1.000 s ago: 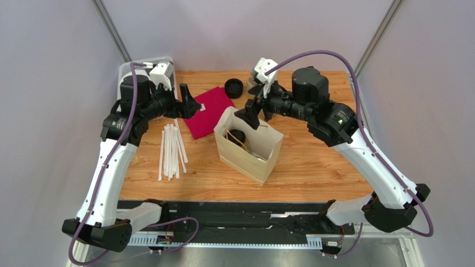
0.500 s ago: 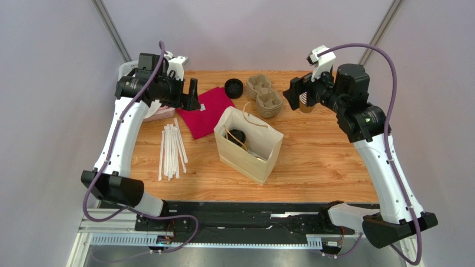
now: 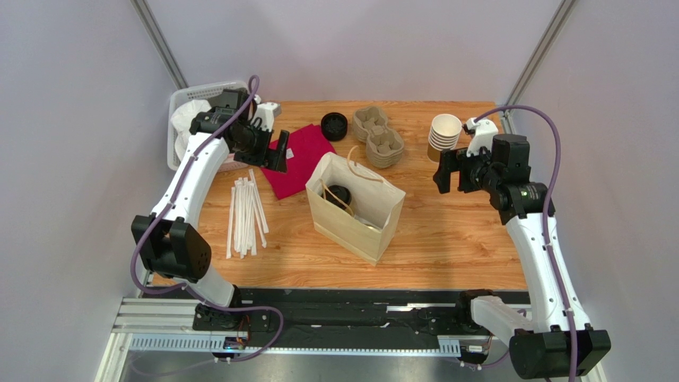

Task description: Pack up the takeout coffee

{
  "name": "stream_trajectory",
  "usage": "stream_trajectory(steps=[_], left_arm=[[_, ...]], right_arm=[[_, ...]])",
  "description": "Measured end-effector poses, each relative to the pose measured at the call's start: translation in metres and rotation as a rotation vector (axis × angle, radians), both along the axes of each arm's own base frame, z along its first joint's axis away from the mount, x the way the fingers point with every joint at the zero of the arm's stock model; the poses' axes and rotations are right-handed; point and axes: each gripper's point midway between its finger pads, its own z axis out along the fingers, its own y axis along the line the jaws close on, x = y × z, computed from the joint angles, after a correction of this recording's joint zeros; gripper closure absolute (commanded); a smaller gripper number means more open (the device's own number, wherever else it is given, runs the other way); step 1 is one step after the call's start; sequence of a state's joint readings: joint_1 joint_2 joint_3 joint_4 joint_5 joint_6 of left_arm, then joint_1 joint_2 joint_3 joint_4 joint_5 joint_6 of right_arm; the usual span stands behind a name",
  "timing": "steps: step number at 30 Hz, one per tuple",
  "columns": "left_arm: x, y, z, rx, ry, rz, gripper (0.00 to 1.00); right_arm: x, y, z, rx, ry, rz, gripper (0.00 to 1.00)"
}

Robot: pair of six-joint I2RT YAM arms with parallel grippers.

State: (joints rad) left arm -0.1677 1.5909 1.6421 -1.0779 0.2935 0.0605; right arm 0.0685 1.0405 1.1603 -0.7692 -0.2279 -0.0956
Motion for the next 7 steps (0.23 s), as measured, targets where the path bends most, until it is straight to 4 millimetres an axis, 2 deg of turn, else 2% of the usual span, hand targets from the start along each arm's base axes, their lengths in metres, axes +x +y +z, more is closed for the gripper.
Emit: stream_trajectory(steps=[4, 7], left_arm=[[-0.004, 0.006, -0.026, 0.038, 0.053, 0.004, 0.01], [-0.005, 0.009, -0.031, 0.056, 0.060, 0.006, 0.01]], right_arm=[[-0.004, -0.003, -0.001, 0.022, 0.002, -0.016, 0.01], [-0.003, -0.003, -0.001, 0.034, 0.004, -0.022, 0.01]])
